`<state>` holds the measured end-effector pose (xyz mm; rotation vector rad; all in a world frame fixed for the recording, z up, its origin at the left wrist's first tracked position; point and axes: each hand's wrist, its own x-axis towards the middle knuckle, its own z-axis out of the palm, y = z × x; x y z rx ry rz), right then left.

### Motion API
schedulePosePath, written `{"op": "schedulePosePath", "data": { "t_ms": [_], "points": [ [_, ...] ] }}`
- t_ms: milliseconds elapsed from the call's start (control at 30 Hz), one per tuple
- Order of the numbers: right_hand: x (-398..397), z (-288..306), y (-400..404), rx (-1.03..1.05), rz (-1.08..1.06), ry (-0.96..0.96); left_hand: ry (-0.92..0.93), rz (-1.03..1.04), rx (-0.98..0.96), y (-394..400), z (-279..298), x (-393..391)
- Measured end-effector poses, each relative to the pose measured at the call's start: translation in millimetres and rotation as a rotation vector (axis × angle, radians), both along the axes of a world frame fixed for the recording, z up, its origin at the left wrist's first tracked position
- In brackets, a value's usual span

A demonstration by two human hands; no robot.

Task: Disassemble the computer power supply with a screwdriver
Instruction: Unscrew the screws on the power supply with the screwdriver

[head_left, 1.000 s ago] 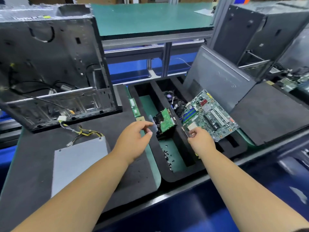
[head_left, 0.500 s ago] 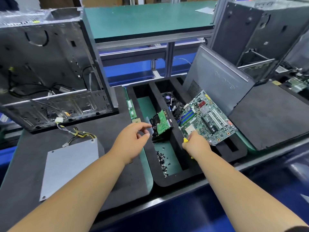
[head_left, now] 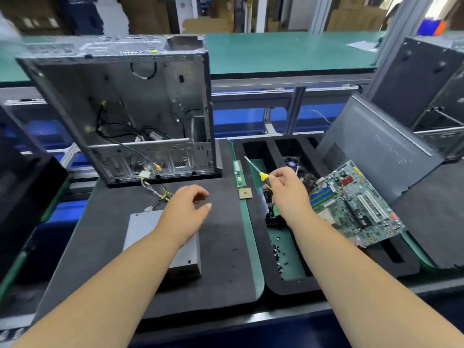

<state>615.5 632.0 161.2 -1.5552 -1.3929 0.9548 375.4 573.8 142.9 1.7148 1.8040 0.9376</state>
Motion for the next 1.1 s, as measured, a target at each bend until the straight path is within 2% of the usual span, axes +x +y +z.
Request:
{"op": "schedulePosePath", "data": {
  "t_ms": [133,300,467,733,867,1100],
  "points": [
    [-44.7,7.0,-6.5,-0.073,0.066,0.093,0.061,0.067,-0.091,-1.1,-10.1,-41.2],
    [-79.4,18.0,-20.0,-0.080,0.153,0.018,0.122,0.006,-0.111,-1.6,-17.2,-69.3],
    [-96.6,23.7,-25.4,-0.014,0.130,-0.044,0.082,-0.122,-0.071,9.6,-16.0,-70.6],
    [-111.0,40.7,-36.6,0.100,0.047,-0.084,0.047,-0.151,-0.105,14.2,-22.4,-76.0],
    [-120.8,42.2,-38.2,0.168,0.037,-0.202,0.059,-0.168,-0.096,16.1,-23.9,-77.2],
    [-138.7,39.9,-33.3,0.159,0.096,-0.344,0.045,-0.183,-0.078,16.4,-25.3,-77.9]
  ]
}}
